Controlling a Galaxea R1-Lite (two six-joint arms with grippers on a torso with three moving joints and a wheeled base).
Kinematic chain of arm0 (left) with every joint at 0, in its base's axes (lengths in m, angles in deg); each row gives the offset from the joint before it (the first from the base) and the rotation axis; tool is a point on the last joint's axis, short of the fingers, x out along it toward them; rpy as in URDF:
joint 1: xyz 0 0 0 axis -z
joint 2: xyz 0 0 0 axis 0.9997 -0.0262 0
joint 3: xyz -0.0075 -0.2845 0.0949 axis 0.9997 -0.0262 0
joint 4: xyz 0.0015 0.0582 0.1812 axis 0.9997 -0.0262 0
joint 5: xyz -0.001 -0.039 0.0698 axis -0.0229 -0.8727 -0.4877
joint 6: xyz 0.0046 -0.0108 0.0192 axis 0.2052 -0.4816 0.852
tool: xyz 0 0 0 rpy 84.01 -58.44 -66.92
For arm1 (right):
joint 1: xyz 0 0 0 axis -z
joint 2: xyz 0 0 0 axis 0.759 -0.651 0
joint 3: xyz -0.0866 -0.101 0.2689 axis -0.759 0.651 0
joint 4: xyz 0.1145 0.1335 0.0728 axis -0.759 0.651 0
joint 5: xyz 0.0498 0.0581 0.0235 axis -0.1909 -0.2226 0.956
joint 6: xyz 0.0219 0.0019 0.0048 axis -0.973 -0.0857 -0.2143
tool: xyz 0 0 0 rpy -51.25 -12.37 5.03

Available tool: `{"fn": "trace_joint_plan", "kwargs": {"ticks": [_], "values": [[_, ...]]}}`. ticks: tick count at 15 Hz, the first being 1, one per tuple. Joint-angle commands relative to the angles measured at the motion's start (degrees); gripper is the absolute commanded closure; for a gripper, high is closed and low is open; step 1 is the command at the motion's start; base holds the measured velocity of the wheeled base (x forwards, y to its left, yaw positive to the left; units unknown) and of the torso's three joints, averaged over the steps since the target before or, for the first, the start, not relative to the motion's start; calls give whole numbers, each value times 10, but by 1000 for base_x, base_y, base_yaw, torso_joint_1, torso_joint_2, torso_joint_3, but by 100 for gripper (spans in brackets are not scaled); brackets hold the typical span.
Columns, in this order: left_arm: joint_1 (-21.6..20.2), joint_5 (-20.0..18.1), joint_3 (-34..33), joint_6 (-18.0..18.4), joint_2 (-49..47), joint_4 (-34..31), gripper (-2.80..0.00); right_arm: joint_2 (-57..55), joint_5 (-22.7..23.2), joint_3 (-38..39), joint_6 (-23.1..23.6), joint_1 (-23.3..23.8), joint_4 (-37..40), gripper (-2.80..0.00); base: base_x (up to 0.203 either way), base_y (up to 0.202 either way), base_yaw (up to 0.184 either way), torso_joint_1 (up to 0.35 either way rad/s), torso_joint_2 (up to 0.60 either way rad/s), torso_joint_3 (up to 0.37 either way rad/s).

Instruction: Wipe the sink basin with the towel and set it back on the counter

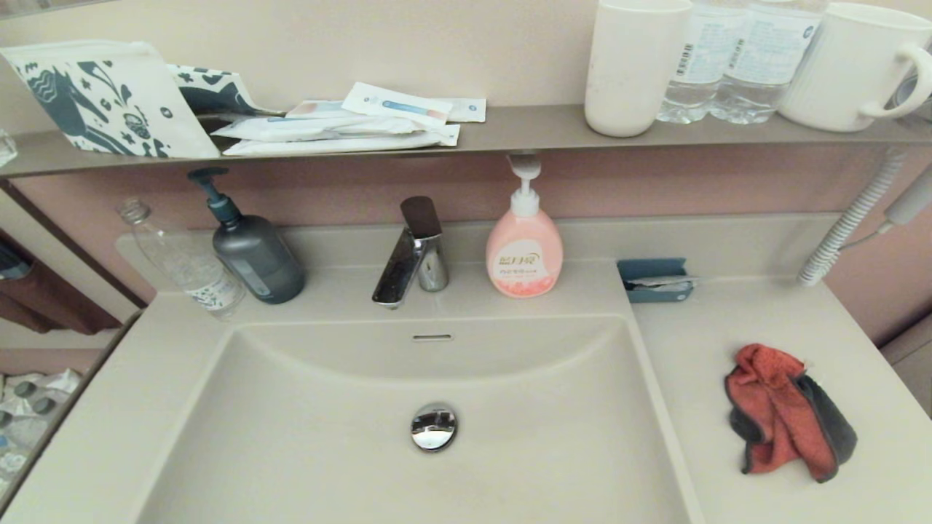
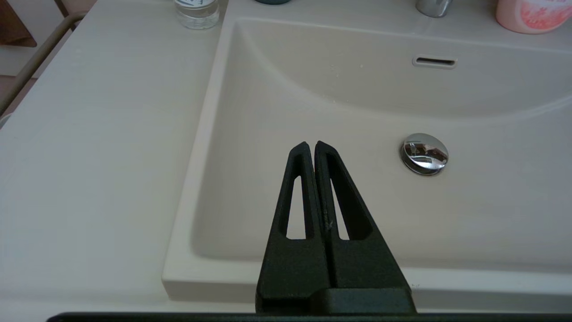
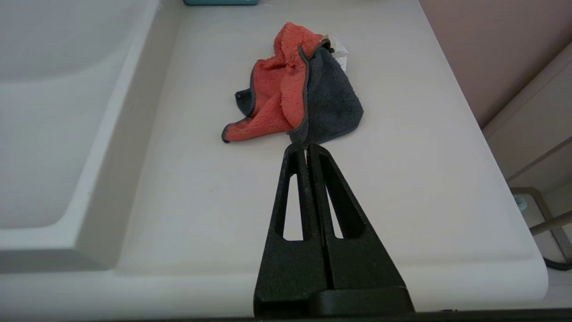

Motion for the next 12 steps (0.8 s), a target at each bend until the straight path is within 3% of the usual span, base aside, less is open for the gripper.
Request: {"fn": "trace_joint_plan", "kwargs": {"ticks": [1, 12], "values": [[0, 0, 0, -1, -1, 0, 0, -1, 0, 0, -2, 0, 0, 0, 0, 0, 0, 0, 0, 0], [0, 0, 0, -1, -1, 0, 0, -1, -2, 0, -9, 0, -1, 0, 0, 0, 0, 0, 0, 0]]}}
